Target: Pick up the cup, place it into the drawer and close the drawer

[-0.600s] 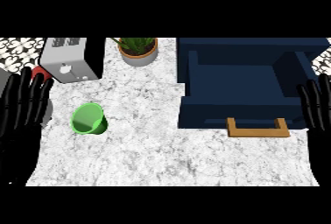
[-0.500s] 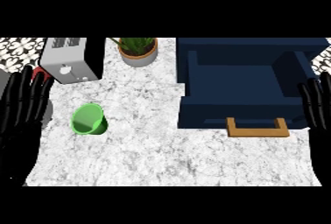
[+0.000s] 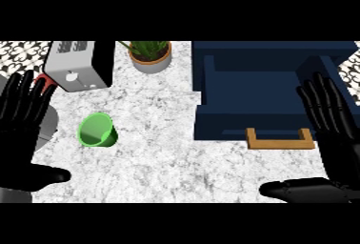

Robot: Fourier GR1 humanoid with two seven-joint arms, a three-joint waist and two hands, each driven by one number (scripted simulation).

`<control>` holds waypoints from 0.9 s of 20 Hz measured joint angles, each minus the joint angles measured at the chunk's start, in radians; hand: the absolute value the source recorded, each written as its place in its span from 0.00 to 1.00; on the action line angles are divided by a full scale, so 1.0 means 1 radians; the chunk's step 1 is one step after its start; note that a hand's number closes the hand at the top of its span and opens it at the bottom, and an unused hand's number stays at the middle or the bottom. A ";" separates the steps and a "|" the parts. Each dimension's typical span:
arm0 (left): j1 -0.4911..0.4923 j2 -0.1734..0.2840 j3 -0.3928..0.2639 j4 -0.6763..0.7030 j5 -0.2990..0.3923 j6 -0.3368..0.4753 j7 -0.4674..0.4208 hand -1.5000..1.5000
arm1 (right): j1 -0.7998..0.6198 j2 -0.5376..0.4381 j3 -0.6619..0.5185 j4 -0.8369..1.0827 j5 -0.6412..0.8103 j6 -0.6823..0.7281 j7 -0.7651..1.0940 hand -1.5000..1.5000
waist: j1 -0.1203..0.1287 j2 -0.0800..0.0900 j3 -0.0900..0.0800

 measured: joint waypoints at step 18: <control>-0.093 0.074 0.107 0.593 -0.076 -0.118 -0.256 0.00 | -0.134 -0.012 -0.065 0.135 -0.026 0.064 -0.003 0.00 | -0.005 -0.001 0.001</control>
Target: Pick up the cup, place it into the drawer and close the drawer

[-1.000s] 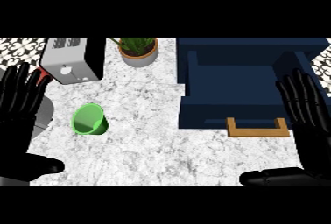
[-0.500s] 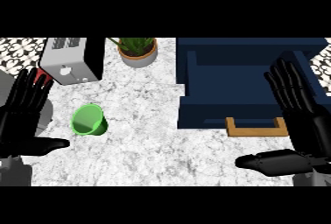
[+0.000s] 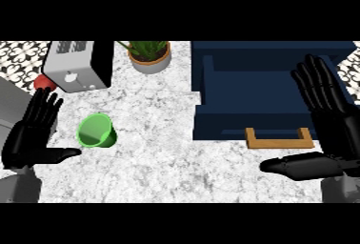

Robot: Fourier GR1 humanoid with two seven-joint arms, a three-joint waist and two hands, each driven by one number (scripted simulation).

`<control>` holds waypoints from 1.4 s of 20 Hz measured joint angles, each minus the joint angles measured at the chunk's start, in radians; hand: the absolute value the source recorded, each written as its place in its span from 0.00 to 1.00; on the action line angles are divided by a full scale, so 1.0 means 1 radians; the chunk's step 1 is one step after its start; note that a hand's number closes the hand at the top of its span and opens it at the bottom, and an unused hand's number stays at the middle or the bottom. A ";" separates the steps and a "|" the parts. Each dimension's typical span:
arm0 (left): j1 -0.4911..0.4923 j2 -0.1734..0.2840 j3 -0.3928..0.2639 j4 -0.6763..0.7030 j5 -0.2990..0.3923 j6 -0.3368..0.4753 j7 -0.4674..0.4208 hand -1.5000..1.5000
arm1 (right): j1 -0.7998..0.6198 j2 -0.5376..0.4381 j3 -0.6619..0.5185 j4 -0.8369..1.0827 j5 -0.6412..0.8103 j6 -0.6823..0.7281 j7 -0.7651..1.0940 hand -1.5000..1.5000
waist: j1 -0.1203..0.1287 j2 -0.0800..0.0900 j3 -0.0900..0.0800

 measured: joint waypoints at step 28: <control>-0.293 0.071 0.036 1.055 -0.250 0.027 -0.697 0.00 | -0.106 -0.019 -0.055 0.054 -0.021 0.027 0.034 0.00 | -0.021 0.009 -0.003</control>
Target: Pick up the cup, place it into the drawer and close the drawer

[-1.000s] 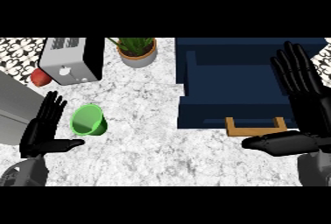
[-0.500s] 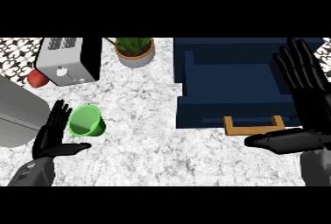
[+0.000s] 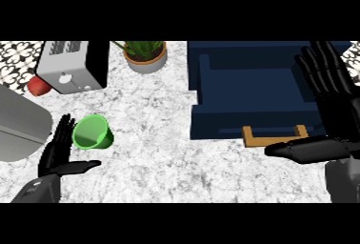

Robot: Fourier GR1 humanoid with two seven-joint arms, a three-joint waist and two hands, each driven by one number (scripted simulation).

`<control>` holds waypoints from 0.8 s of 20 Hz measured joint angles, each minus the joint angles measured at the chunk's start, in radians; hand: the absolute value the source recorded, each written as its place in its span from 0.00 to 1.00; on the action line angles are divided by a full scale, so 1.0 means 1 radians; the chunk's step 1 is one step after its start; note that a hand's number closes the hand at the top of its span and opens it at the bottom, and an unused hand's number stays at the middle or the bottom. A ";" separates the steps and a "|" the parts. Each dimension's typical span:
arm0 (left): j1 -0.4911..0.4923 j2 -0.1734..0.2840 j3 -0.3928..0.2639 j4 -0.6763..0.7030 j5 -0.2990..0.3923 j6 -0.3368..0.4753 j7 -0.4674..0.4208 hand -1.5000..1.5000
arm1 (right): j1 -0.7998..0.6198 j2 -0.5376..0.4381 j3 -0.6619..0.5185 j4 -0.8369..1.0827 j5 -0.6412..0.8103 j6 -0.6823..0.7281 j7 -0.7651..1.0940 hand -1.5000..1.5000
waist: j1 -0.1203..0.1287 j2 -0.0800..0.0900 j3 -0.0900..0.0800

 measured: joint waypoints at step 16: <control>-0.077 -0.032 0.001 0.056 -0.020 0.007 -0.035 0.00 | -0.013 -0.004 0.000 -0.001 -0.001 0.009 0.007 0.00 | -0.015 0.005 -0.002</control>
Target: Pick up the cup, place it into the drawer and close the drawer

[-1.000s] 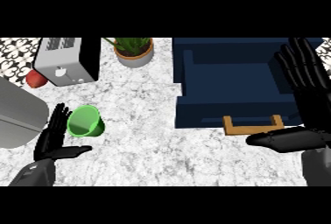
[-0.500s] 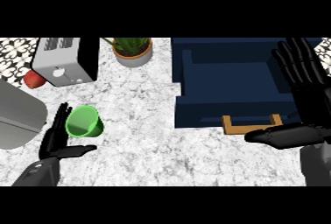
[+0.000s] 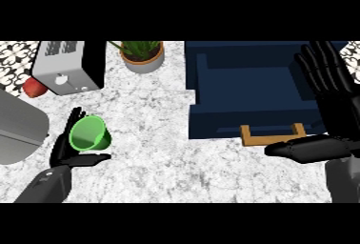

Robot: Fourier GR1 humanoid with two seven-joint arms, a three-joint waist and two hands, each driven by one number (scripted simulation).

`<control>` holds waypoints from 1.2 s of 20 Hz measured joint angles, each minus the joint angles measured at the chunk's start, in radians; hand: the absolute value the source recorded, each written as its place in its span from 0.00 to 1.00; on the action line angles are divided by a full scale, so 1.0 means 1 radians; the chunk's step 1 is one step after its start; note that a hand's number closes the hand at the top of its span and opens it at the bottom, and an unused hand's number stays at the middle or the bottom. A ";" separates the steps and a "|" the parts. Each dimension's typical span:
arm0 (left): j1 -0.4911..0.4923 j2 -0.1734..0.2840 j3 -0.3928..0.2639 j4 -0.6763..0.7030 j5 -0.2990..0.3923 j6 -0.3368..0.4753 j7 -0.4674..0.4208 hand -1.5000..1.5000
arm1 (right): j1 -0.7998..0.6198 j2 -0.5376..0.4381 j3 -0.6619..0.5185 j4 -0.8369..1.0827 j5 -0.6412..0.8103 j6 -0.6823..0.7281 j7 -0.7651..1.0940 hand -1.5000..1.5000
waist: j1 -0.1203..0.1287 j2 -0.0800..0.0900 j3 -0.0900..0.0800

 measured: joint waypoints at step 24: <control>-0.032 -0.128 0.058 -0.148 0.051 0.129 -0.150 1.00 | 0.023 -0.019 -0.032 -0.006 -0.022 0.017 0.007 0.00 | 0.015 -0.007 0.002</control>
